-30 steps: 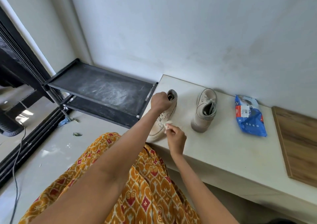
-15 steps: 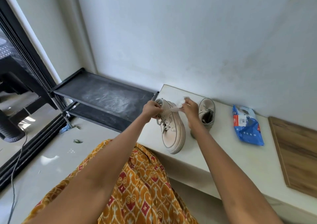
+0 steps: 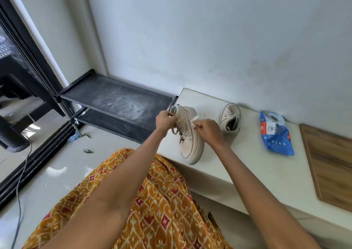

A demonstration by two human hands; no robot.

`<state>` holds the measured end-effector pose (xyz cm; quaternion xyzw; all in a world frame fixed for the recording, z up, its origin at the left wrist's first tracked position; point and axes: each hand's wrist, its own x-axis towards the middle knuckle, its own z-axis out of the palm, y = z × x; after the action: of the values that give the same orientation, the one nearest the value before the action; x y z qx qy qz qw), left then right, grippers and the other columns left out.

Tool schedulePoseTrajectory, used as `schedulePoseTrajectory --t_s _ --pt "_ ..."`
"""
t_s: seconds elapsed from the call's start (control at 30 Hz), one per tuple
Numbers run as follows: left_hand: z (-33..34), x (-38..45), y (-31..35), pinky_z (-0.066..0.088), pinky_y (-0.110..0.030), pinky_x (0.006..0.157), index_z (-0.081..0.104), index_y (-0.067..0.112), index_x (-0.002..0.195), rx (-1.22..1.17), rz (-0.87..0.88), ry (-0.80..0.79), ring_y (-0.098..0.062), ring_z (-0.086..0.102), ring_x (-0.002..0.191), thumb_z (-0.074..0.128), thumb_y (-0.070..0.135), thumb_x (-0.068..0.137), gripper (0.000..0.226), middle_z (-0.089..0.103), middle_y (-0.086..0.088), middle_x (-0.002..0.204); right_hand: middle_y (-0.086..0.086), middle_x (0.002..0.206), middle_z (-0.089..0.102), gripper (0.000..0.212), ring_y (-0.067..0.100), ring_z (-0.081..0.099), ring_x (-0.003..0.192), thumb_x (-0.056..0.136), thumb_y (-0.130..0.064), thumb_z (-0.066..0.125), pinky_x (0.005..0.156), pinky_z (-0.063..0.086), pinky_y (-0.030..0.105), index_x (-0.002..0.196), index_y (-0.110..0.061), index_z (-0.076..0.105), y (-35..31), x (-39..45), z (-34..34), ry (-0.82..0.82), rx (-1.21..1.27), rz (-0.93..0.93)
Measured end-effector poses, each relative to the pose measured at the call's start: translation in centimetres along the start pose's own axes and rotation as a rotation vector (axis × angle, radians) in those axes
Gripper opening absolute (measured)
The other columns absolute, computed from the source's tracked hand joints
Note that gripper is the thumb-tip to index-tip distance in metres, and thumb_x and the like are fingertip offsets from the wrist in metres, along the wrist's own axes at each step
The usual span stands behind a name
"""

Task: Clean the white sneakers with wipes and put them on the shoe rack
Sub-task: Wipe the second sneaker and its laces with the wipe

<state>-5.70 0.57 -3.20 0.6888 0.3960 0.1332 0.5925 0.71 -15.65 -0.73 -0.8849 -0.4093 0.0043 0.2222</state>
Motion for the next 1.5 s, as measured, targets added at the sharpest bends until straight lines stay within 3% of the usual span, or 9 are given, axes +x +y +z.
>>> schedulePoseTrajectory --t_s 0.23,0.47,0.6,0.8,0.97,1.13,1.3,1.37,1.5 --pt "0.9 -1.1 0.6 0.06 -0.039 0.07 0.053 0.011 0.06 0.041 -0.014 0.11 -0.026 0.068 0.072 0.062 0.007 0.084 0.026 0.062 -0.009 0.071 0.011 0.082 0.072 0.017 0.026 0.063 0.078 0.082 -0.011 0.062 0.066 0.05 0.032 0.093 -0.011 0.075 0.5 -4.1 -0.1 0.097 -0.007 -0.134" --pt "0.3 -0.8 0.1 0.06 -0.039 0.07 0.056 0.011 0.07 0.055 -0.017 0.106 -0.021 0.065 0.064 0.061 0.007 0.087 0.018 0.059 -0.004 0.071 0.001 0.07 0.064 0.014 0.015 0.058 0.064 0.078 -0.018 0.063 0.057 0.049 0.027 0.083 -0.013 0.075 0.6 -4.8 -1.1 0.013 0.144 -0.268" --pt "-0.2 -0.3 0.5 0.059 -0.04 0.071 0.062 0.005 0.084 0.116 0.011 0.016 -0.024 0.066 0.068 0.062 0.006 0.086 0.003 0.066 -0.014 0.084 0.009 0.091 0.071 0.02 0.017 0.063 0.078 0.087 -0.009 0.06 0.069 0.046 0.023 0.104 -0.01 0.072 -0.1 -0.2 -2.1 0.179 0.389 0.042" --pt "-1.3 1.0 0.4 0.047 -0.031 0.06 0.055 0.014 0.059 0.265 0.036 -0.085 -0.018 0.052 0.062 0.06 -0.005 0.072 0.025 0.056 -0.006 0.068 0.006 0.119 0.064 0.034 0.02 0.058 0.11 0.091 -0.012 0.053 0.082 0.042 0.023 0.125 -0.015 0.06 -1.0 5.0 -0.5 -0.064 0.563 0.364" --pt "-1.0 2.4 0.6 0.038 -0.028 0.055 0.05 0.01 0.053 0.248 0.062 -0.111 -0.013 0.045 0.049 0.061 0.015 0.085 0.034 0.047 -0.003 0.052 0.018 0.102 0.069 0.023 0.034 0.061 0.097 0.09 -0.014 0.055 0.074 0.043 0.034 0.105 -0.008 0.071 -1.0 5.2 1.3 -0.115 0.217 0.212" --pt "-0.2 3.1 1.1 0.045 -0.031 0.06 0.052 0.012 0.054 0.253 0.036 -0.117 -0.014 0.052 0.056 0.069 0.026 0.082 0.036 0.052 -0.001 0.055 0.01 0.094 0.069 0.022 0.023 0.062 0.087 0.085 -0.036 0.062 0.066 0.042 0.027 0.1 -0.025 0.074 -0.6 4.0 -0.3 -0.11 -0.011 0.057" --pt "0.1 3.2 2.0 0.039 -0.025 0.053 0.061 0.009 0.063 0.158 -0.02 -0.152 -0.013 0.048 0.053 0.072 0.016 0.08 0.021 0.053 -0.002 0.059 0.002 0.07 0.07 0.016 -0.001 0.051 0.052 0.072 -0.024 0.063 0.051 0.034 0.022 0.07 -0.011 0.074 1.0 3.4 -2.6 -0.304 0.109 0.137" --pt "0.3 3.0 2.4 0.035 -0.024 0.051 0.059 0.012 0.058 0.124 0.003 -0.172 -0.01 0.042 0.05 0.073 0.011 0.078 0.025 0.048 0.001 0.055 0.005 0.059 0.062 0.023 0.0 0.048 0.049 0.072 -0.028 0.059 0.054 0.034 0.026 0.066 -0.007 0.067 1.1 4.3 -3.0 -0.179 0.2 0.2" --pt "0.5 2.0 3.1 0.029 -0.013 0.046 0.057 0.013 0.042 0.073 0.119 -0.234 0.0 0.033 0.039 0.074 0.01 0.078 0.04 0.035 0.015 0.037 0.006 0.076 0.068 0.022 0.024 0.059 0.079 0.088 -0.027 0.054 0.063 0.04 0.031 0.077 -0.015 0.069 0.1 6.9 -3.4 0.158 0.198 0.298"
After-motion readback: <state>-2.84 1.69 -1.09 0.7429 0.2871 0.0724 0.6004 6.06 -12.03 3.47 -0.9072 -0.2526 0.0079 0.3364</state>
